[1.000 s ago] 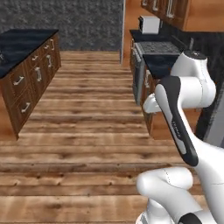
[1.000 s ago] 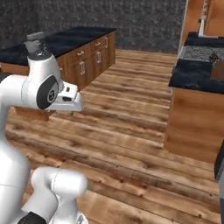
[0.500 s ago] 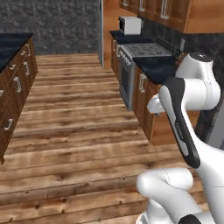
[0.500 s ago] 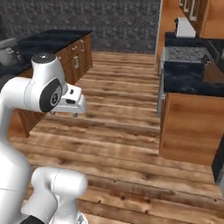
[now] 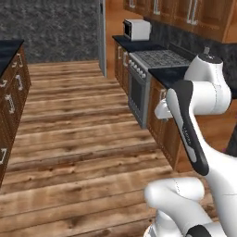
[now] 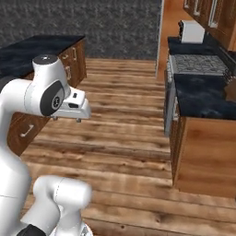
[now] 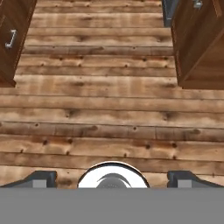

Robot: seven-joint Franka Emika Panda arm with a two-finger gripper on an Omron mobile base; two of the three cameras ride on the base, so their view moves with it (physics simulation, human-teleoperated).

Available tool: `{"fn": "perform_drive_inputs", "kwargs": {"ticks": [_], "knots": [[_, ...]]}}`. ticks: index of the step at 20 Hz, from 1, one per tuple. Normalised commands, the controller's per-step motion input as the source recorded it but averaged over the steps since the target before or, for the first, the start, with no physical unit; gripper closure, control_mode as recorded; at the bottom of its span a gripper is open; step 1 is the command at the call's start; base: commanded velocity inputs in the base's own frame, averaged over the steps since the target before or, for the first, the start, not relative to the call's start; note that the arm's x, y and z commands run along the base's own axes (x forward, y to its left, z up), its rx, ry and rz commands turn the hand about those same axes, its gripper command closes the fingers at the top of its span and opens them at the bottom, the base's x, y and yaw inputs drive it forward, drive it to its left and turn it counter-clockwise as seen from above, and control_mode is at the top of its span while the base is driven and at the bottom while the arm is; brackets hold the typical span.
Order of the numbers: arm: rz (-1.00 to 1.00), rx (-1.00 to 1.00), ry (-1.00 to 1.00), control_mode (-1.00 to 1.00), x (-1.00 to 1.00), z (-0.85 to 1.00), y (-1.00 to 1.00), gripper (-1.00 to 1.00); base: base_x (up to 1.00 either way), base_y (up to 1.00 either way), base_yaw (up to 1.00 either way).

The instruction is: Navigate to the stove.

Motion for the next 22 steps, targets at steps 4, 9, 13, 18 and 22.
{"fn": "perform_drive_inputs", "kwargs": {"ticks": [4, 9, 13, 18, 22], "knots": [[0.0, 0.0, 0.0, 1.0, 0.0, 0.0, 0.0, -1.0, 1.0, 0.4, -0.21], [0.0, 0.0, 0.0, 1.0, 0.0, 0.0, 0.0, -1.0, 1.0, 0.45, -0.23], [0.0, 0.0, 0.0, 1.0, 0.0, 0.0, 0.0, -1.0, 1.0, 0.49, -0.22], [0.0, 0.0, 0.0, 1.0, 0.0, 0.0, 0.0, -1.0, 1.0, 0.64, -0.23], [0.0, 0.0, 0.0, 1.0, 0.0, 0.0, 0.0, -1.0, 1.0, 0.65, -0.21]]}}
